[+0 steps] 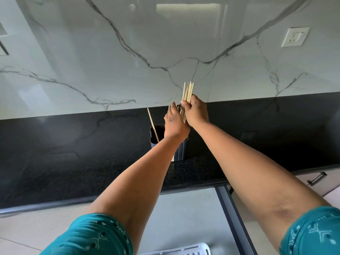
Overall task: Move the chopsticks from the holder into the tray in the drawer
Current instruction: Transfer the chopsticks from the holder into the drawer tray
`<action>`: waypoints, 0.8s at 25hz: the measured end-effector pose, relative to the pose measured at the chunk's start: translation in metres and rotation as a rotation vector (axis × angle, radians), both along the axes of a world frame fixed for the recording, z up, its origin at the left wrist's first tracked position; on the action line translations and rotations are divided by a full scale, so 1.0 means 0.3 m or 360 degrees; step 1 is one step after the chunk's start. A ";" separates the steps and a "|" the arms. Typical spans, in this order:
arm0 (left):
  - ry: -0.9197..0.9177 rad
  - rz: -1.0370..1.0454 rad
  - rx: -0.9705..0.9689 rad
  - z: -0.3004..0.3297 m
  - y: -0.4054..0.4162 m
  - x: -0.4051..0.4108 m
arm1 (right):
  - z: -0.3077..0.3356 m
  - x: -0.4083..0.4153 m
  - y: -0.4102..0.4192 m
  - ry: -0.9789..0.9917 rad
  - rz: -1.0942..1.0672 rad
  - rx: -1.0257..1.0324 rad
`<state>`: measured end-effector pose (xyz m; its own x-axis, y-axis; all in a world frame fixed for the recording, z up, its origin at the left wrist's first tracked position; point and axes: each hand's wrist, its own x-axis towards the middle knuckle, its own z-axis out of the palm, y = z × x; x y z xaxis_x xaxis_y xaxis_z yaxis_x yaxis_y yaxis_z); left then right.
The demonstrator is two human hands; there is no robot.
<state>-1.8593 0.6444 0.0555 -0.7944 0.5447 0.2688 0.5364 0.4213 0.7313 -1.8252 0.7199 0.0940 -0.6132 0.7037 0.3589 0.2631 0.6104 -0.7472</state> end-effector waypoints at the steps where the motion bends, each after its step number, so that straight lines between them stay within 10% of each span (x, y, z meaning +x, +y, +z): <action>1: -0.0081 0.0022 0.0132 0.028 -0.002 0.007 | 0.029 0.020 -0.037 0.0054 0.0023 0.0093; 6: -0.0410 -0.0026 0.0726 0.118 -0.096 0.157 | 0.133 0.182 -0.243 0.0147 0.0154 0.0305; 11: -0.1477 -0.0168 0.1528 -0.061 -0.335 0.311 | -0.101 0.460 -0.412 0.0216 0.0243 0.0001; 15: -0.2331 0.0181 0.1619 -0.381 -0.547 0.504 | -0.505 0.719 -0.658 -0.0632 0.0339 0.0302; 20: -0.2675 0.0670 0.1507 -0.656 -0.711 0.698 | -0.768 0.847 -0.710 -0.1421 0.0686 0.0581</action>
<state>-1.6498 0.4311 -0.1412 -0.5310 0.4454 -0.7209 -0.8294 -0.4474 0.3345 -1.5710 0.5070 -0.1363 -0.9315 0.3039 -0.2000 0.3344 0.9317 -0.1416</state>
